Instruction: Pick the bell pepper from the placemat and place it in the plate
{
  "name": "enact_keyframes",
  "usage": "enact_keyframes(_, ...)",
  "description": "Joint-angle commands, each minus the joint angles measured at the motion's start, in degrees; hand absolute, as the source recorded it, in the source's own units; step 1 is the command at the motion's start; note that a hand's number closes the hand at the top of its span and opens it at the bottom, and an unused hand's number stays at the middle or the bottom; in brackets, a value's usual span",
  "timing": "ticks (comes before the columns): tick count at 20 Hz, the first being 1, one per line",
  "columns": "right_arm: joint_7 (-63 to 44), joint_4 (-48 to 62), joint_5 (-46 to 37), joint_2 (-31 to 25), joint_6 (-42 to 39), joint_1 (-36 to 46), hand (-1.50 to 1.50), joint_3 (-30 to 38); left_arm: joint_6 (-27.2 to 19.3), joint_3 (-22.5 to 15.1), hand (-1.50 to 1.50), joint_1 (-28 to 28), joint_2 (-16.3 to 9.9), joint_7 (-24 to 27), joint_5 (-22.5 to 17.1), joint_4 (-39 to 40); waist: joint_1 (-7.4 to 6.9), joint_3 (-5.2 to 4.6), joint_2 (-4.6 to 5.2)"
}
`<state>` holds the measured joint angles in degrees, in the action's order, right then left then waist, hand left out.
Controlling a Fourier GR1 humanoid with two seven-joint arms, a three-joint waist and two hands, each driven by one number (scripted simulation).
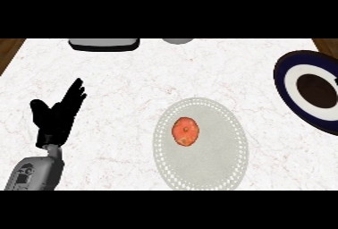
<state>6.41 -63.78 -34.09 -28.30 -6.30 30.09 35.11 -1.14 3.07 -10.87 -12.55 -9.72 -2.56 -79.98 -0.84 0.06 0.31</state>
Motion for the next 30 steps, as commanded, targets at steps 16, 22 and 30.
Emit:
enact_keyframes(16, 28.34, 41.01, 0.08, -13.11, -1.46, 8.47, -1.50, 0.49, 1.34, 0.53, 0.00, 0.16, 0.56, 0.97, 0.06, 0.53, -0.89, 0.14, 0.48)
enact_keyframes(22, 34.76, 40.42, 10.39, -16.24, -13.60, 13.66, -1.50, 7.60, 2.29, 1.99, 0.00, 1.28, -0.91, 0.53, -0.96, -0.33, -0.24, 0.07, -0.03)
enact_keyframes(30, 18.75, 47.89, 18.42, -17.51, -27.31, 15.53, -1.50, 12.13, 0.62, 1.08, 0.00, 1.06, 0.72, -0.04, 0.40, -0.77, 0.83, -0.08, -0.37)
